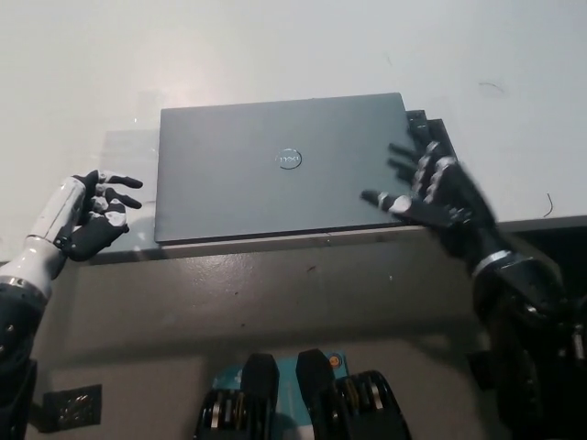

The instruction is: The robot uses its right hand to push down on the lid of a laptop kept in the middle of the desk to close it

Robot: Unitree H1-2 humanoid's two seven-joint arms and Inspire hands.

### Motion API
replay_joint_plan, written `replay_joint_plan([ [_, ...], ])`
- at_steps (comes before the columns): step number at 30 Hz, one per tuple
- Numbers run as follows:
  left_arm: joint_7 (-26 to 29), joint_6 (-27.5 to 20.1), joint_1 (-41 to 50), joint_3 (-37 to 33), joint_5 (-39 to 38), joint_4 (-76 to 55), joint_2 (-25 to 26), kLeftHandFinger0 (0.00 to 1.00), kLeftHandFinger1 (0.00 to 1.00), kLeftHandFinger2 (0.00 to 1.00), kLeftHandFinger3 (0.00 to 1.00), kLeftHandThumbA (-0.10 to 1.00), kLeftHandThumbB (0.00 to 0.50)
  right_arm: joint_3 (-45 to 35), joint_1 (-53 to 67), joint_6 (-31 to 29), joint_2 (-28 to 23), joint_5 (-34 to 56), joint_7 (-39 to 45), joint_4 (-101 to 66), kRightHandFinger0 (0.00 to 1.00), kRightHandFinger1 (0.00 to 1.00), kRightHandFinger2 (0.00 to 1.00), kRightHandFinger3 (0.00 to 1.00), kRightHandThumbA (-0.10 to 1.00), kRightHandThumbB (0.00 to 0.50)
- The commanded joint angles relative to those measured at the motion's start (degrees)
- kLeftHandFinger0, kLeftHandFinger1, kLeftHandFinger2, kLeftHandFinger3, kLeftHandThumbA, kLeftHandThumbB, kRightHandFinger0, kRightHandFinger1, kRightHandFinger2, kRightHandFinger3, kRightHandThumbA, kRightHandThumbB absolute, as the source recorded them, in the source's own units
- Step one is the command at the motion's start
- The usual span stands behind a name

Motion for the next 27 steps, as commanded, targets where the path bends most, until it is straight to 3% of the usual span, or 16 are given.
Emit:
replay_joint_plan([
  [1,-0.3,-0.8,-0.8,1.0,0.2,-1.2,1.7,0.26,0.35,0.49,0.59,-0.08,0.004,-1.1,-1.4,1.8,-2.1,2.9,0.1,-7.1,0.95,0.87,0.85,1.0,1.0,0.33],
  [4,-0.3,-0.5,-0.6,1.1,0.3,-1.3,1.8,0.25,0.34,0.49,0.6,-0.07,0.006,-1.8,0.1,1.8,-3.8,4.5,-1.0,-11.3,0.96,0.87,0.83,0.99,1.0,0.344],
  [6,-0.2,-0.5,-0.4,1.0,0.5,-1.1,1.7,0.25,0.35,0.51,0.6,-0.04,0.008,-2.9,1.8,1.8,-4.8,5.3,-1.8,-13.9,0.97,0.87,0.83,1.0,1.0,0.308],
  [11,-0.1,-0.2,0.0,1.2,0.3,-1.6,1.5,0.27,0.36,0.52,0.61,-0.05,0.001,-4.3,5.7,1.8,-6.8,7.7,-2.8,-17.4,1.0,0.9,0.87,1.0,1.0,0.273],
  [15,-0.2,0.1,-0.4,1.1,0.6,-1.6,1.7,0.24,0.35,0.53,0.63,-0.03,0.002,-6.9,10.7,1.8,-7.4,10.3,-2.8,-19.3,1.0,0.92,0.9,1.0,1.0,0.275],
  [18,-0.3,-0.3,-0.4,1.3,0.3,-1.4,1.7,0.27,0.37,0.53,0.64,-0.03,0.0,-8.4,13.7,1.8,-7.9,10.0,-2.5,-19.1,1.0,0.97,0.92,1.0,1.0,0.32],
  [27,0.1,-1.2,-0.2,1.4,0.5,-1.2,1.6,0.26,0.35,0.49,0.59,-0.04,0.004,-12.9,20.1,-2.6,-7.5,11.5,-1.9,-16.1,1.0,0.94,0.92,1.0,1.0,0.288],
])
